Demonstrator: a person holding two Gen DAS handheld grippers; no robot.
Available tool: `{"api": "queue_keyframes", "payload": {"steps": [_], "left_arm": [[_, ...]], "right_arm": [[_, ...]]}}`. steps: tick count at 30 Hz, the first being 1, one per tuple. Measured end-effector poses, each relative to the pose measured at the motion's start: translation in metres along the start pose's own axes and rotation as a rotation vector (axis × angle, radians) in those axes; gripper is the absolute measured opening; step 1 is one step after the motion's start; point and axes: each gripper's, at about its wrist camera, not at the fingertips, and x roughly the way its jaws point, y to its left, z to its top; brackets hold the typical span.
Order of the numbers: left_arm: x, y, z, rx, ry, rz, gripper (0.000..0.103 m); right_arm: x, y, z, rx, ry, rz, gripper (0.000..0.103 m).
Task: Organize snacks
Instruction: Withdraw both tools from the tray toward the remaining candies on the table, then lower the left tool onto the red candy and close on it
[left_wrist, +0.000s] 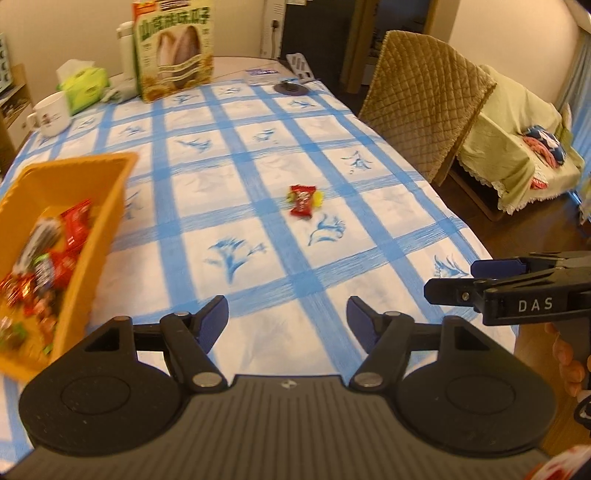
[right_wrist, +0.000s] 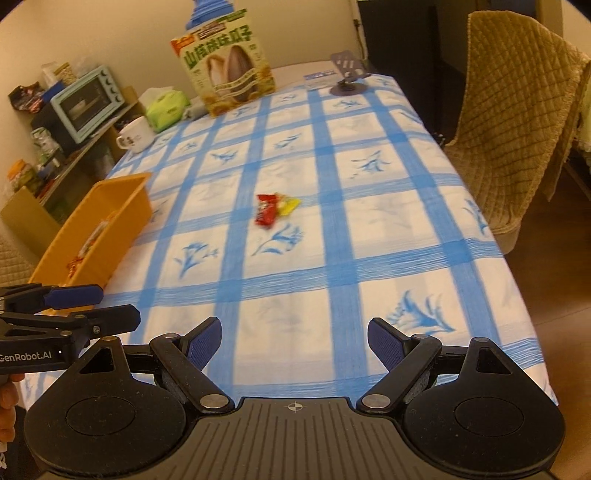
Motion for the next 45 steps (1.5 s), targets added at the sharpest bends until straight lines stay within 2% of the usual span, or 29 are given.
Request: {"api": "queue_keyframes", "payload": {"steps": [14,16,18,20,26,37,39,41,45], "left_arm": [[0.079,-0.013,0.043,0.091,-0.017,-0.043,0.052],[0.090,-0.013,0.049,0.099,-0.020,-0.045,0.050],[0.100,-0.013,0.055,0.107,-0.024,-0.049,0.046],[0.109,-0.013,0.061,0.114,-0.029,-0.048,0.045],[0.136,-0.013,0.073,0.128,-0.016,-0.043,0.039],[0.156,-0.009,0.076,0.116,0.006,-0.047,0.031],[0.157,-0.008,0.076,0.111,0.004,-0.049,0.027],[0.158,-0.007,0.077,0.109,0.005,-0.053,0.016],[0.155,-0.002,0.077,0.104,-0.003,-0.056,0.015]], "right_arm": [[0.023,-0.034,0.021,0.022,-0.077,-0.076,0.085],[0.026,-0.037,0.025,0.021,-0.091,-0.078,0.084],[0.030,-0.039,0.030,0.020,-0.096,-0.080,0.077],[0.033,-0.041,0.034,0.026,-0.098,-0.084,0.075],[0.039,-0.047,0.038,0.043,-0.094,-0.101,0.074],[0.046,-0.052,0.037,0.057,-0.069,-0.114,0.074],[0.048,-0.050,0.038,0.049,-0.066,-0.110,0.074],[0.049,-0.048,0.038,0.041,-0.064,-0.103,0.074],[0.055,-0.043,0.041,0.010,-0.061,-0.086,0.074]]}}
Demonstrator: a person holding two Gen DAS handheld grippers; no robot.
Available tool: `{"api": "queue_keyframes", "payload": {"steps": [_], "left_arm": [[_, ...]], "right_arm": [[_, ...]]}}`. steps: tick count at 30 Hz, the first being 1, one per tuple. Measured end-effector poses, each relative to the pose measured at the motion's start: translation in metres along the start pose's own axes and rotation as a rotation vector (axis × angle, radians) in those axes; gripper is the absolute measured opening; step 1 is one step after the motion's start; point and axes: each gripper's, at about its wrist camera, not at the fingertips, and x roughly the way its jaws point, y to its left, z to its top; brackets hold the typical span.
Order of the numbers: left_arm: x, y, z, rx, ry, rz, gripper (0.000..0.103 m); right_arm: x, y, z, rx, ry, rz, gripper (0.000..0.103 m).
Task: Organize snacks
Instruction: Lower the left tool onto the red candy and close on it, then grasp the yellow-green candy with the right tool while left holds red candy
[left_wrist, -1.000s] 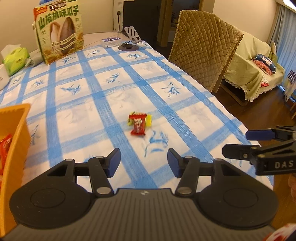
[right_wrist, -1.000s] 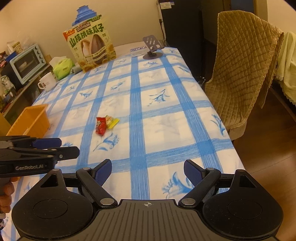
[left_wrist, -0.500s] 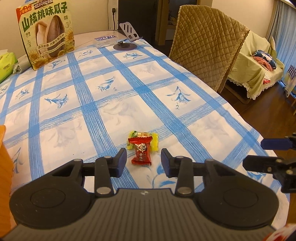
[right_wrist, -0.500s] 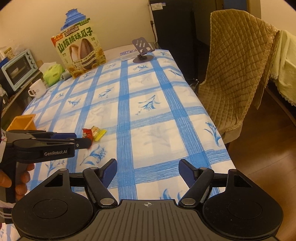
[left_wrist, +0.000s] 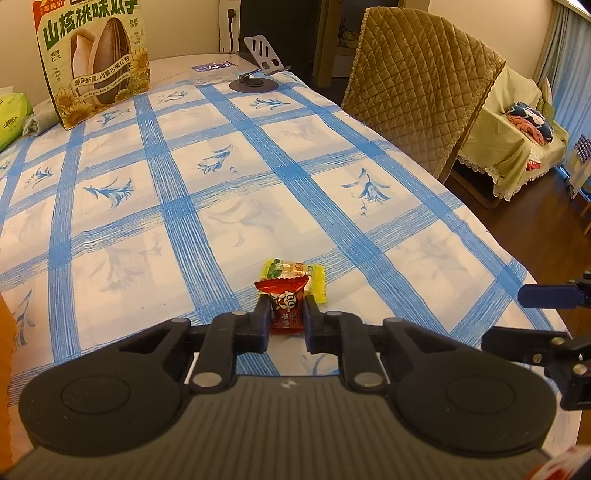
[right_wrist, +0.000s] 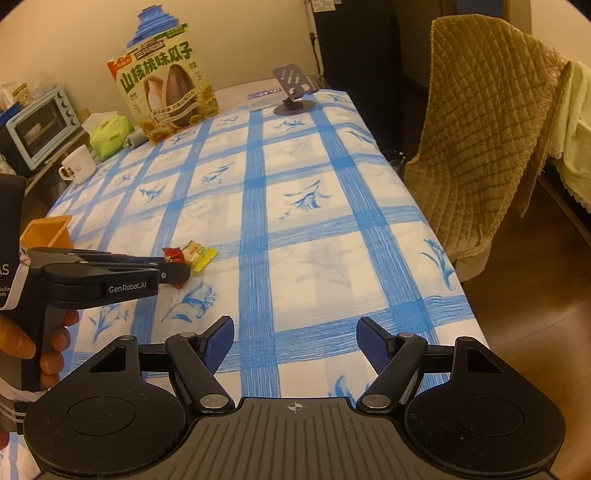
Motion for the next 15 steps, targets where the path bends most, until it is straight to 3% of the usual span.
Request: {"api": "queue_keyframes", "payload": {"steps": [15], "left_arm": [[-0.046,0.063,-0.014,-0.121,0.017,0.123,0.015]], "right_arm": [[0.061,0.045,0.021,-0.345,-0.023,0.167,0.059]]}}
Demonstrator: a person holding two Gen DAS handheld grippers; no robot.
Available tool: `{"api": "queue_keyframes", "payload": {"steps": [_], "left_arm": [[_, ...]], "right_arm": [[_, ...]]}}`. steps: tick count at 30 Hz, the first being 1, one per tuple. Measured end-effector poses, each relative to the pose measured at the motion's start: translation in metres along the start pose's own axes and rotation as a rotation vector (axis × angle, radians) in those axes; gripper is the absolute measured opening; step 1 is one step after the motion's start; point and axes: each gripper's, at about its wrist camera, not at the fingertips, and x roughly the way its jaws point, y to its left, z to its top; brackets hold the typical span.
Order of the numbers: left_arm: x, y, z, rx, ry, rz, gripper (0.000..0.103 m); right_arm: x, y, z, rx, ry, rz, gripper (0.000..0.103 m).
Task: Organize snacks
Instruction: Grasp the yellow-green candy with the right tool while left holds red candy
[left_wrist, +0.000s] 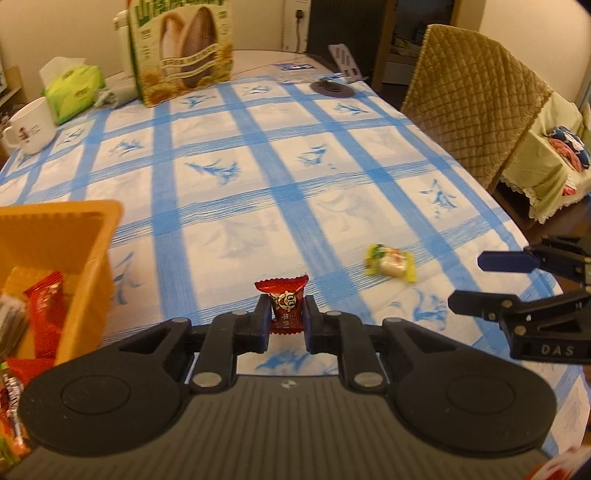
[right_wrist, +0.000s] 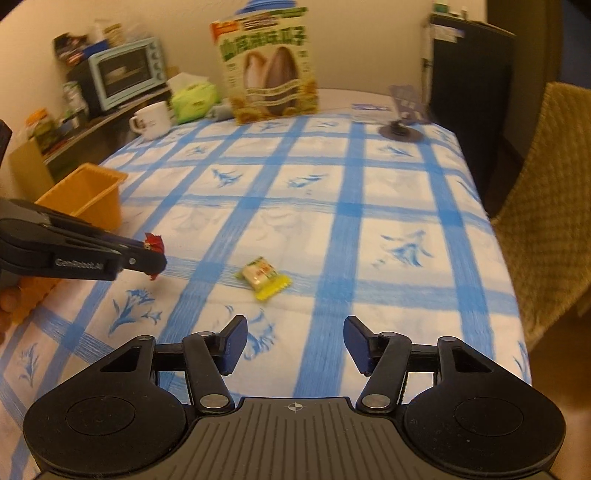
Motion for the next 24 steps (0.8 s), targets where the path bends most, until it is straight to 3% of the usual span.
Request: {"api": "queue_keyframes", "payload": {"steps": [11,14,17,21,24], "left_arm": [[-0.013,0.020,-0.010,-0.039,0.010,0.025,0.015],[-0.015,0.022,-0.013,-0.042,0.012,0.026,0.015],[-0.018,0.023,-0.014,-0.045,0.011,0.027,0.015],[-0.021,0.024,-0.015,-0.048,0.008,0.029,0.015],[-0.023,0.024,-0.016,-0.049,0.005,0.031,0.015]], "right_arm": [[0.054,0.011,0.027,-0.185,0.045,0.049,0.057],[0.063,0.015,0.030,-0.214,0.064,0.056,0.047],[0.067,0.018,0.031,-0.223,0.064,0.060,0.043],[0.068,0.025,0.034,-0.218,0.078,0.079,0.023],[0.066,0.030,0.033,-0.210,0.083,0.058,0.022]]}}
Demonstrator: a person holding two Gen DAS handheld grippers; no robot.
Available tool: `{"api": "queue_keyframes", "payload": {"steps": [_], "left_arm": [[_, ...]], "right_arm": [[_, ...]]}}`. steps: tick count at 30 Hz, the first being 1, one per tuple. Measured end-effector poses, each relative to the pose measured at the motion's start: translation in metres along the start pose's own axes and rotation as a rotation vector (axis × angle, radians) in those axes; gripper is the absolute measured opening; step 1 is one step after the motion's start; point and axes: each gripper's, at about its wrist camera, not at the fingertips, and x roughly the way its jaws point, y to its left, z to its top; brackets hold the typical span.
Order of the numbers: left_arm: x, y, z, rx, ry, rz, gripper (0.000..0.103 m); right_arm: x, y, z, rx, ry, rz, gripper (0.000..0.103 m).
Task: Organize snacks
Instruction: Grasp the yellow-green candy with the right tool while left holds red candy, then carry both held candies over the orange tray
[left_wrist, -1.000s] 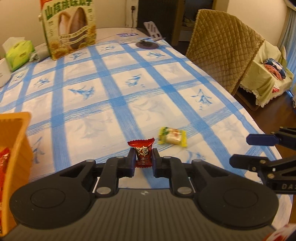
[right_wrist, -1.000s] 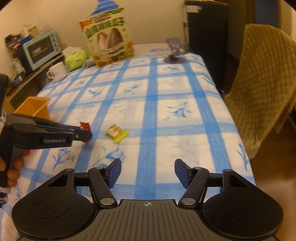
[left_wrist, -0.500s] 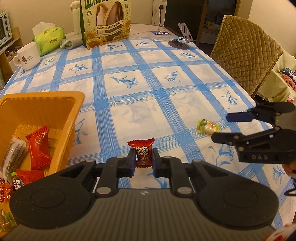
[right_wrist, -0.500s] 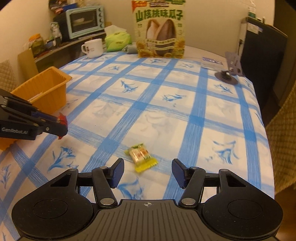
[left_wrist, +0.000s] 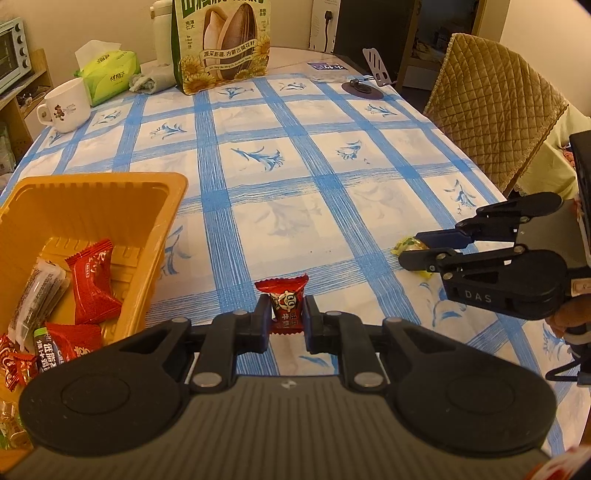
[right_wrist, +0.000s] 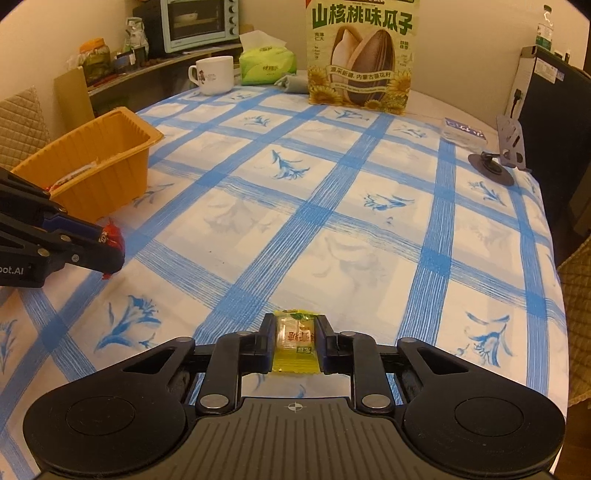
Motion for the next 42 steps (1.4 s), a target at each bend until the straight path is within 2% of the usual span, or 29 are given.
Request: {"api": "queue_keyframes", "payload": {"steps": [10,18,32,42], "left_arm": [[-0.014,-0.006,-0.003,-0.004,-0.012,0.011,0.015],[-0.042,-0.019,-0.007,-0.017,-0.043,0.017,0.015],[-0.131,-0.044,-0.036,-0.073,-0.121,0.072,0.015],[-0.195,-0.028,-0.065,-0.104,-0.146,0.131,0.015]], "right_arm": [[-0.016,0.010,-0.005,0.050,0.005,0.004,0.022],[-0.055,0.022,-0.007,0.074,-0.037,0.025,0.022],[-0.142,0.056,-0.018,0.123,-0.108,0.129,0.022],[-0.171,0.110,-0.019,0.091,-0.122,0.258,0.022]]}}
